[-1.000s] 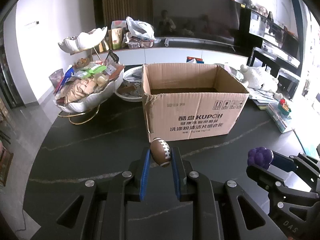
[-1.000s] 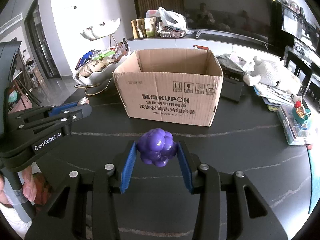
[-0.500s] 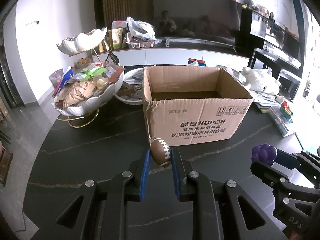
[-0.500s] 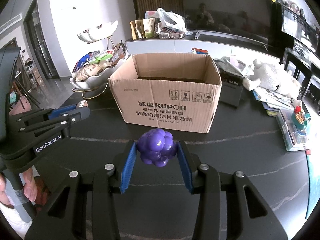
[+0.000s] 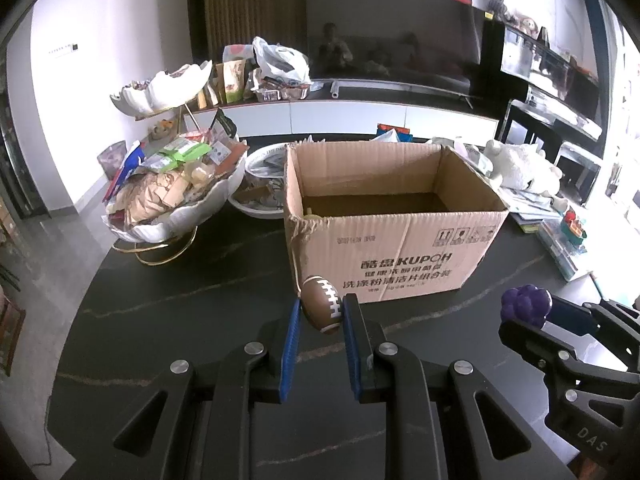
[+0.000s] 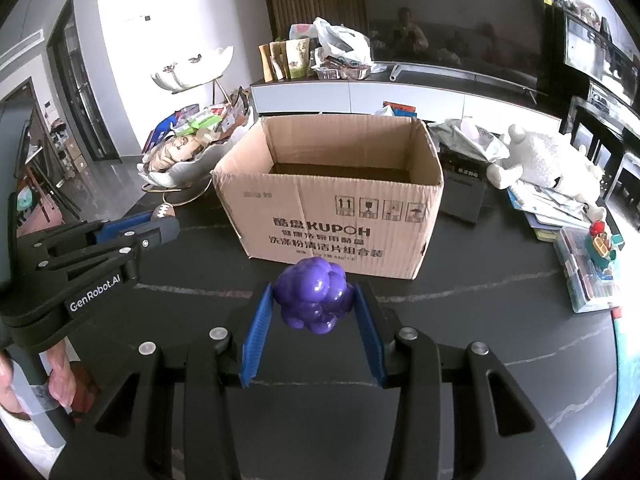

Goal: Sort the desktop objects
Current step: 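Carry the football over the box with the left tool while the right tool carries the grape ball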

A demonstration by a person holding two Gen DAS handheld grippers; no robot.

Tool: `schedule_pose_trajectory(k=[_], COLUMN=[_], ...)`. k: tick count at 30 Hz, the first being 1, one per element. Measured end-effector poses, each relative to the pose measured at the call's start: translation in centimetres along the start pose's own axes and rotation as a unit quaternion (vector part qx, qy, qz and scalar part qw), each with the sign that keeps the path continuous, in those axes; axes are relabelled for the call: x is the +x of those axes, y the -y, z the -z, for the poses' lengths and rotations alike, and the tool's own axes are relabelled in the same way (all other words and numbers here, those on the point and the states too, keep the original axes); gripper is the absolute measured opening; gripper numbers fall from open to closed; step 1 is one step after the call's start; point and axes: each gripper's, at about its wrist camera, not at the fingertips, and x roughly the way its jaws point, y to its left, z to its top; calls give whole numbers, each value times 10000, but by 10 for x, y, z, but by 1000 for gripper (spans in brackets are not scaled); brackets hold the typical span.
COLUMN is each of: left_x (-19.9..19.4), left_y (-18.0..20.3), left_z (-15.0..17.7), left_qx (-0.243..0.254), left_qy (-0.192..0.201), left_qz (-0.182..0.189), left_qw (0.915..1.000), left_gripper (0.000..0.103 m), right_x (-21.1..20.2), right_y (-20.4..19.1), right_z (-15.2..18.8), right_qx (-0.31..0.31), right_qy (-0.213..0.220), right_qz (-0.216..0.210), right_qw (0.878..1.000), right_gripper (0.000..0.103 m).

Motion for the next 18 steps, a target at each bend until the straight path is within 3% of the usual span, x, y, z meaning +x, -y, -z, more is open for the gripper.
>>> schedule_pose_trajectory(k=[18], left_x=[16], left_y=[5], left_z=[-23], left_qx=[88], left_qy=[-10], left_qz=[11], left_qw=[10000], left_gripper=[19], right_x=[15], right_y=[7], right_z=[-22], right_qx=[-40], right_qy=[-28], right_qz=[35], right_qw=[10000], right_gripper=[39])
